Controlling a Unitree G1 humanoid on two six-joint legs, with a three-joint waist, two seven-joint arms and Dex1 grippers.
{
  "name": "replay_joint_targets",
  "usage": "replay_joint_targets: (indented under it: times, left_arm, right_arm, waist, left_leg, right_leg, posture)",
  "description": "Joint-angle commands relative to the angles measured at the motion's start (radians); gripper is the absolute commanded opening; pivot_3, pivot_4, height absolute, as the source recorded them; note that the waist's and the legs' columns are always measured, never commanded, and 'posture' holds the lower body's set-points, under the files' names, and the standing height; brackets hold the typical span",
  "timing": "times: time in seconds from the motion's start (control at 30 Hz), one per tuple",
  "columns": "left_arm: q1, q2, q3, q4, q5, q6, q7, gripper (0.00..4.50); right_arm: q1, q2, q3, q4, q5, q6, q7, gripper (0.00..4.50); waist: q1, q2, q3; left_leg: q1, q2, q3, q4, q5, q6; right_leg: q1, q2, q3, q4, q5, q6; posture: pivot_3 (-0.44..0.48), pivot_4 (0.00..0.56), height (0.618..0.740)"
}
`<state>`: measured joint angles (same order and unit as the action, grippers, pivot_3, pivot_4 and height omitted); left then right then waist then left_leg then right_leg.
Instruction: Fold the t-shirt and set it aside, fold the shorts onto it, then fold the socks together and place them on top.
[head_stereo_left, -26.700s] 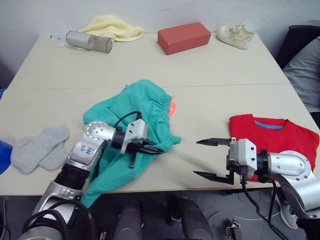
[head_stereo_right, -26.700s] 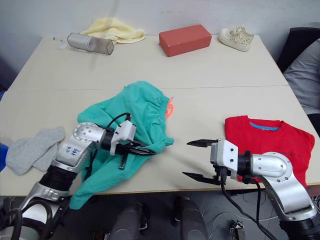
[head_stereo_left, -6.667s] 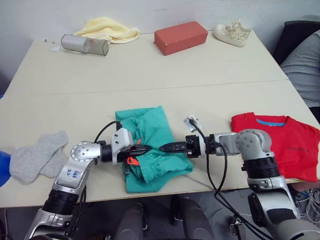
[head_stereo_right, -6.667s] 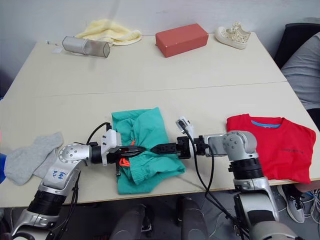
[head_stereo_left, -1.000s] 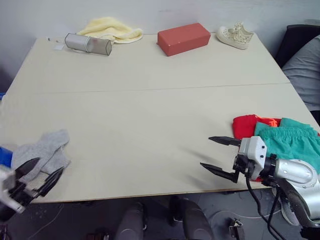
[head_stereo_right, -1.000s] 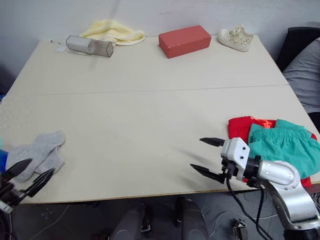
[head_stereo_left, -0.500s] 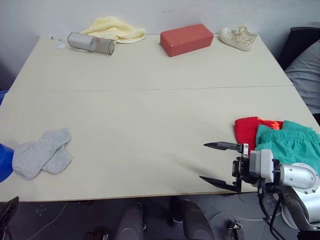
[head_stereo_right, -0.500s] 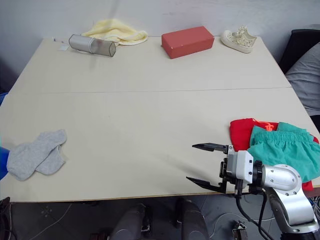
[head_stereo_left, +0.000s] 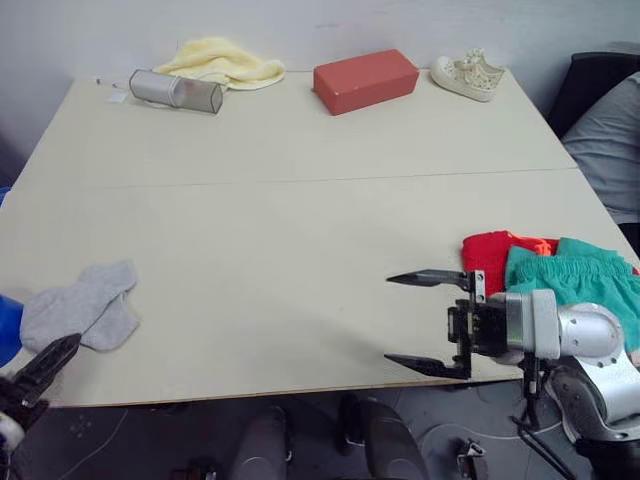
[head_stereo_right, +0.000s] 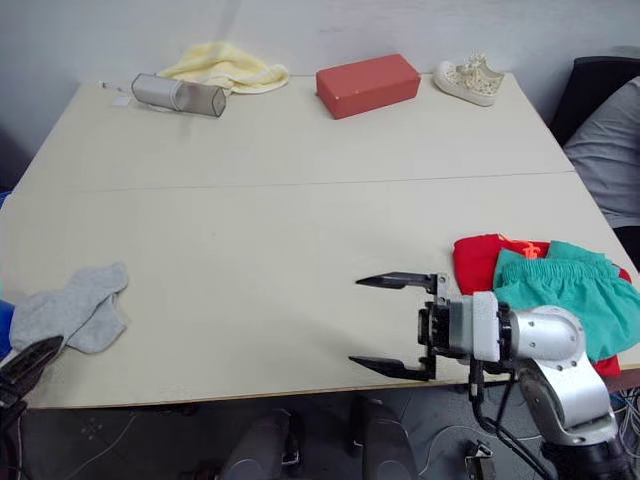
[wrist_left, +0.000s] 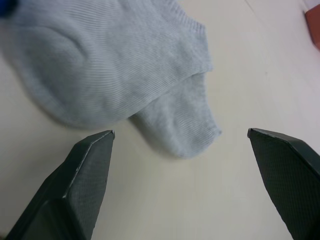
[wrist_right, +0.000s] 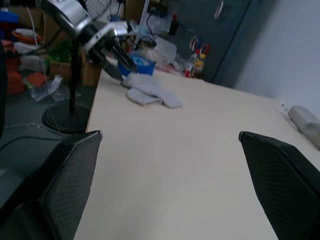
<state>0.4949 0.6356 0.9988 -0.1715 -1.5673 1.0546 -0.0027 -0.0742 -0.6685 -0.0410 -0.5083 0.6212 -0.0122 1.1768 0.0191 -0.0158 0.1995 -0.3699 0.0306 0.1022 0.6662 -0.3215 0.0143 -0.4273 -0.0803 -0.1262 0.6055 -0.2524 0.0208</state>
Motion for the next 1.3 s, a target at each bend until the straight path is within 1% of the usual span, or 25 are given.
replay_joint_targets:
  times: [0.03,0.17,0.27,0.37,0.47,0.53,0.57,0.6,0.63,0.67,0.7,0.73,0.77,0.8,0.83,0.87,0.9,0.93,0.97,1.07,1.17,1.23,1.3]
  left_arm:
    - [-0.053,0.0,-0.03,0.06,-0.118,-0.037,0.19,4.5]
    - [-0.11,-0.005,-0.077,0.105,-0.232,-0.084,0.365,4.5]
    - [-0.157,-0.006,-0.123,0.132,-0.265,-0.116,0.439,4.5]
    - [-0.232,-0.005,-0.196,0.18,-0.249,-0.132,0.482,4.5]
    - [-0.291,-0.003,-0.237,0.218,-0.219,-0.143,0.497,4.5]
    - [-0.329,-0.003,-0.263,0.251,-0.187,-0.146,0.499,4.09]
    - [-0.339,-0.001,-0.273,0.262,-0.176,-0.14,0.495,3.9]
    - [-0.346,0.0,-0.281,0.27,-0.168,-0.134,0.496,3.56]
    - [-0.352,0.0,-0.29,0.275,-0.157,-0.128,0.497,3.2]
    - [-0.354,0.005,-0.305,0.274,-0.14,-0.114,0.482,2.92]
    - [-0.362,0.003,-0.315,0.276,-0.129,-0.111,0.483,2.62]
    - [-0.369,0.004,-0.321,0.279,-0.108,-0.11,0.477,2.28]
    - [-0.374,0.004,-0.324,0.283,-0.093,-0.11,0.473,1.92]
    - [-0.38,0.002,-0.322,0.286,-0.078,-0.116,0.469,1.59]
    - [-0.384,0.0,-0.32,0.289,-0.066,-0.119,0.464,1.2]
    - [-0.386,-0.002,-0.318,0.29,-0.057,-0.119,0.46,0.92]
    - [-0.388,-0.003,-0.316,0.291,-0.051,-0.115,0.45,0.55]
    - [-0.391,-0.005,-0.315,0.29,-0.044,-0.114,0.444,0.22]
    - [-0.394,-0.004,-0.317,0.287,-0.042,-0.105,0.432,0.04]
    - [-0.409,-0.008,-0.322,0.273,-0.038,-0.095,0.413,0.04]
    - [-0.43,-0.014,-0.337,0.235,-0.048,-0.085,0.398,0.04]
    - [-0.439,-0.01,-0.365,0.177,-0.049,-0.07,0.379,0.04]
    - [-0.444,-0.009,-0.401,0.105,-0.093,-0.047,0.384,0.04]
  right_arm:
    - [-0.014,0.004,0.01,-0.019,0.011,0.01,-0.005,4.47]
    - [-0.018,0.004,0.009,-0.017,0.001,0.012,-0.011,4.47]
    - [-0.024,0.003,0.007,-0.018,-0.003,0.016,-0.025,4.47]
    - [-0.045,0.003,0.002,0.0,-0.01,0.017,-0.038,4.47]
    - [-0.052,0.0,0.001,0.0,-0.008,0.021,-0.043,4.47]
    - [-0.05,-0.002,-0.001,-0.004,-0.007,0.026,-0.049,4.5]
    - [-0.049,-0.002,-0.001,-0.006,-0.007,0.028,-0.052,4.5]
    - [-0.049,-0.002,-0.002,-0.008,-0.007,0.03,-0.054,4.5]
    - [-0.05,-0.002,-0.003,-0.009,-0.007,0.032,-0.057,4.5]
    - [-0.049,-0.001,-0.006,-0.012,-0.006,0.036,-0.063,4.5]
    - [-0.048,-0.002,-0.009,-0.016,-0.006,0.039,-0.07,4.5]
    - [-0.047,-0.003,-0.013,-0.02,-0.005,0.042,-0.076,4.5]
    - [-0.045,-0.003,-0.015,-0.023,-0.005,0.044,-0.08,4.5]
    - [-0.042,-0.005,-0.017,-0.026,-0.005,0.046,-0.084,4.5]
    - [-0.041,-0.006,-0.018,-0.028,-0.004,0.047,-0.086,4.5]
    - [-0.034,-0.007,-0.021,-0.032,-0.005,0.047,-0.089,4.5]
    - [-0.026,-0.009,-0.025,-0.035,-0.008,0.048,-0.092,4.5]
    - [-0.018,-0.01,-0.031,-0.037,-0.01,0.049,-0.096,4.5]
    - [-0.013,-0.01,-0.036,-0.039,-0.012,0.051,-0.101,4.5]
    - [-0.001,-0.015,-0.046,-0.041,-0.016,0.05,-0.105,4.5]
    - [0.014,-0.024,-0.057,-0.043,-0.017,0.049,-0.106,4.5]
    - [0.028,-0.032,-0.067,-0.044,-0.02,0.046,-0.103,4.5]
    - [0.043,-0.039,-0.081,-0.045,-0.021,0.046,-0.102,4.5]
  waist:
    - [0.002,0.0,0.0]
    - [0.004,-0.001,0.0]
    - [0.007,0.002,-0.002]
    - [0.01,0.006,-0.004]
    - [0.017,0.011,-0.005]
    - [0.022,0.014,-0.007]
    - [0.025,0.019,-0.008]
    - [0.026,0.024,-0.011]
    - [0.026,0.029,-0.012]
    - [0.025,0.037,-0.014]
    - [0.021,0.044,-0.018]
    - [0.018,0.044,-0.02]
    - [0.014,0.033,-0.019]
    - [0.009,0.025,-0.016]
    - [0.016,0.026,-0.018]
    - [0.022,0.028,-0.018]
    - [0.023,0.028,-0.018]
    - [0.023,0.026,-0.019]
    - [0.026,0.023,-0.019]
    - [0.03,0.019,-0.019]
    - [0.034,0.015,-0.019]
    - [0.036,0.013,-0.019]
    - [0.035,0.01,-0.019]
  left_leg:
    - [0.0,0.0,0.0,0.0,0.0,0.0]
    - [0.001,0.0,0.0,0.0,0.0,-0.002]
    - [0.003,0.0,0.0,0.0,0.002,-0.003]
    - [0.004,0.0,0.0,0.0,0.005,-0.005]
    - [0.004,-0.001,0.0,0.0,0.009,-0.006]
    - [0.003,0.0,-0.001,0.0,0.011,-0.007]
    - [0.002,0.0,-0.002,0.0,0.011,-0.007]
    - [0.001,0.001,-0.004,-0.001,0.011,-0.007]
    - [0.0,0.002,-0.006,-0.001,0.011,-0.007]
    - [0.0,0.006,-0.008,-0.002,0.011,-0.007]
    - [-0.002,0.015,-0.008,-0.002,0.011,-0.007]
    - [-0.007,0.024,-0.008,-0.004,0.011,-0.007]
    - [-0.007,0.026,0.0,-0.013,0.014,-0.003]
    - [0.002,0.026,0.019,-0.018,0.015,-0.004]
    - [0.016,0.024,0.036,-0.016,0.016,-0.01]
    - [0.016,0.019,0.038,-0.018,0.015,-0.015]
    - [0.013,0.012,0.026,-0.021,0.018,-0.017]
    - [0.014,0.009,0.02,-0.021,0.02,-0.021]
    - [0.014,0.008,0.019,-0.019,0.018,-0.021]
    - [0.014,0.007,0.019,-0.018,0.014,-0.018]
    - [0.014,0.006,0.02,-0.017,0.01,-0.011]
    - [0.014,0.006,0.019,-0.016,0.01,-0.009]
    - [0.014,0.006,0.019,-0.016,0.01,-0.009]
  right_leg:
    - [0.0,0.0,0.0,0.001,0.0,0.0]
    - [-0.001,0.0,0.0,0.004,-0.002,-0.002]
    - [0.0,0.0,0.0,0.006,-0.002,-0.003]
    - [0.0,0.0,0.0,0.006,-0.003,-0.005]
    - [0.001,0.0,0.0,0.005,-0.002,-0.005]
    - [0.002,0.002,0.0,0.002,-0.001,-0.003]
    - [0.003,0.004,-0.001,-0.002,0.001,-0.002]
    - [0.004,0.006,-0.003,-0.009,0.004,-0.002]
    - [0.007,0.009,-0.004,-0.017,0.008,0.0]
    - [0.011,0.012,-0.006,-0.024,0.01,0.0]
    - [0.016,0.02,-0.006,-0.039,0.013,-0.004]
    - [0.021,0.028,-0.005,-0.055,0.019,-0.007]
    - [0.022,0.025,0.007,-0.041,0.02,-0.009]
    - [0.017,0.015,0.026,-0.015,0.006,0.004]
    - [0.007,0.008,0.04,0.002,-0.022,0.005]
    - [0.003,0.009,0.042,0.002,-0.03,-0.001]
    - [0.007,0.009,0.044,0.005,-0.029,-0.001]
    - [0.007,0.009,0.044,0.009,-0.024,0.01]
    - [0.007,0.007,0.043,0.014,-0.023,0.014]
    - [0.007,0.005,0.042,0.016,-0.024,0.016]
    - [0.008,0.002,0.04,0.015,-0.024,0.016]
    - [0.009,0.001,0.039,0.015,-0.023,0.016]
    - [0.011,0.001,0.039,0.012,-0.023,0.016]
  posture:
    - [0.0,0.15,0.74]
    - [0.0,0.15,0.74]
    - [0.0,0.15,0.74]
    - [0.0,0.15,0.74]
    - [0.0,0.15,0.74]
    - [0.0,0.15,0.74]
    - [0.0,0.15,0.74]
    - [0.0,0.15,0.74]
    - [0.0,0.15,0.74]
    - [0.0,0.15,0.74]
    - [0.0,0.15,0.74]
    - [0.0,0.15,0.74]
    - [0.0,0.15,0.74]
    - [0.0,0.15,0.74]
    - [0.0,0.15,0.74]
    - [0.0,0.15,0.74]
    - [0.0,0.15,0.74]
    - [0.0,0.15,0.74]
    - [0.0,0.15,0.74]
    - [0.0,0.15,0.74]
    - [0.0,0.15,0.74]
    - [0.0,0.15,0.74]
    - [0.0,0.15,0.74]
